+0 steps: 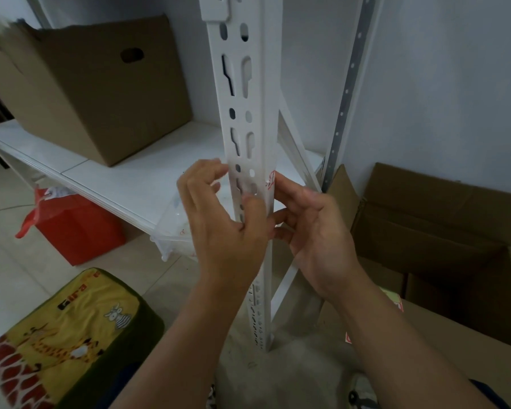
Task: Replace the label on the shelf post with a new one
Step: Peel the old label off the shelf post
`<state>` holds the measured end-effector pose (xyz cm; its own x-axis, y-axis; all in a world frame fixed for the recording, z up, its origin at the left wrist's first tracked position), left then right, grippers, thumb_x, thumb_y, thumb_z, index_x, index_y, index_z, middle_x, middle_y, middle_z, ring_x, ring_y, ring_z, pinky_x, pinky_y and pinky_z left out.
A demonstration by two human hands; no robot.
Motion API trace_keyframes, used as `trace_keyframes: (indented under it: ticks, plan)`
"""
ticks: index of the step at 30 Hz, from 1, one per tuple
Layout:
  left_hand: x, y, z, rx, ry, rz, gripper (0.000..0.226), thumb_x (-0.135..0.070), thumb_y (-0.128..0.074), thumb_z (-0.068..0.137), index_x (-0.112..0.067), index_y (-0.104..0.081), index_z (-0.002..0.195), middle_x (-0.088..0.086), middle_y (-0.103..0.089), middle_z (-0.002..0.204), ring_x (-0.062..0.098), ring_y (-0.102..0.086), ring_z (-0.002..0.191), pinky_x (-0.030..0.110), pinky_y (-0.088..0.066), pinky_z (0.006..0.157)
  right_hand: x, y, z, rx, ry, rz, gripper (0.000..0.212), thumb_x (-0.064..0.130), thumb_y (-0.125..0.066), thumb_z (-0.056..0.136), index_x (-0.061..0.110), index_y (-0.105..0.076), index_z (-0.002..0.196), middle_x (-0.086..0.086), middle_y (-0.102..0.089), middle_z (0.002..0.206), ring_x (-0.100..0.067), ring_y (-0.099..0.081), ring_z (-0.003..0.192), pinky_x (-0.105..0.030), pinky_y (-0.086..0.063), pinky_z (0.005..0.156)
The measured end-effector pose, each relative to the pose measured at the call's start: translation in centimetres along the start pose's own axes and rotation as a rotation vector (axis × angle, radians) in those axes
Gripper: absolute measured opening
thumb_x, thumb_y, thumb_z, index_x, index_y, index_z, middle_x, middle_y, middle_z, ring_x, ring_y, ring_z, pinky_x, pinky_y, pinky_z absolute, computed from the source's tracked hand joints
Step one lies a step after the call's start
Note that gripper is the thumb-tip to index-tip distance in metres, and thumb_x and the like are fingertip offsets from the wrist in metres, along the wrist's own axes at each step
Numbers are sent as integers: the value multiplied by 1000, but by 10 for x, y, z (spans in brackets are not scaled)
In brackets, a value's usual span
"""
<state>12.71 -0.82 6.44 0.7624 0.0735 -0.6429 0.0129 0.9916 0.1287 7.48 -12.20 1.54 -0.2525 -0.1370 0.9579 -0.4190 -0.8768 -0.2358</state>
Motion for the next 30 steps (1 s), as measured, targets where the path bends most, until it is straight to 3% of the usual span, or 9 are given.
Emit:
trace_keyframes:
  ticks: [2, 6, 12, 16, 21, 30]
  plan:
    - [-2, 5, 0, -70, -59, 55, 26, -17, -56, 83, 6, -52, 95, 6, -47, 96, 15, -48, 88, 11, -39, 76, -1, 0, 0, -8, -7, -15, 58, 45, -32, 87, 22, -53, 135, 0, -64, 125, -28, -59, 88, -32, -52, 80]
    - [-9, -2, -3, -26, -133, 68, 17, -11, -67, 85, 1, -55, 81, 8, -51, 77, 11, -45, 71, 11, -37, 65, -2, 3, -1, -49, -9, 13, 52, 40, -32, 91, 20, -56, 133, 1, -65, 124, -35, -60, 100, -38, -53, 84]
    - [-10, -14, 1, 38, -22, 58, 16, -12, -66, 86, -12, -53, 76, 3, -55, 72, 14, -51, 64, 17, -42, 58, 2, 2, -2, -61, -11, 39, 49, 38, -33, 92, 20, -59, 129, -1, -66, 122, -40, -56, 111, -40, -51, 87]
    - [-10, -18, 3, 66, 47, 90, 18, -23, -59, 81, -17, -46, 71, -3, -48, 67, 9, -43, 58, 14, -37, 55, 2, 2, -2, -69, -21, 39, 43, 40, -36, 90, 30, -67, 117, -1, -71, 112, -36, -58, 111, -42, -50, 92]
    - [-10, -19, 6, 89, 45, 109, 20, -27, -58, 80, -16, -44, 69, -3, -46, 61, 10, -41, 54, 14, -35, 52, 7, -1, -3, -43, 3, 7, 37, 44, -37, 87, 44, -73, 93, 2, -73, 100, -25, -63, 100, -38, -51, 86]
    - [-8, -20, 9, 71, 148, 50, 22, -20, -65, 78, -14, -48, 66, -8, -45, 54, 7, -42, 48, 12, -36, 50, 6, 1, -3, -51, 37, -2, 42, 40, -33, 91, 33, -72, 104, 1, -72, 105, -32, -63, 103, -38, -52, 85]
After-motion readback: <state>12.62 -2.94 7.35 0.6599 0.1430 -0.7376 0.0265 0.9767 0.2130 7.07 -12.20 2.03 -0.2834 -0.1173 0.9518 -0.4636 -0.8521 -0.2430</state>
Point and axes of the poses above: each hand's wrist, its own z-axis towards the middle knuckle, its own y-axis out of the back of the hand, x = y × z, the point moved 8 cm from there along z, towards the middle knuckle
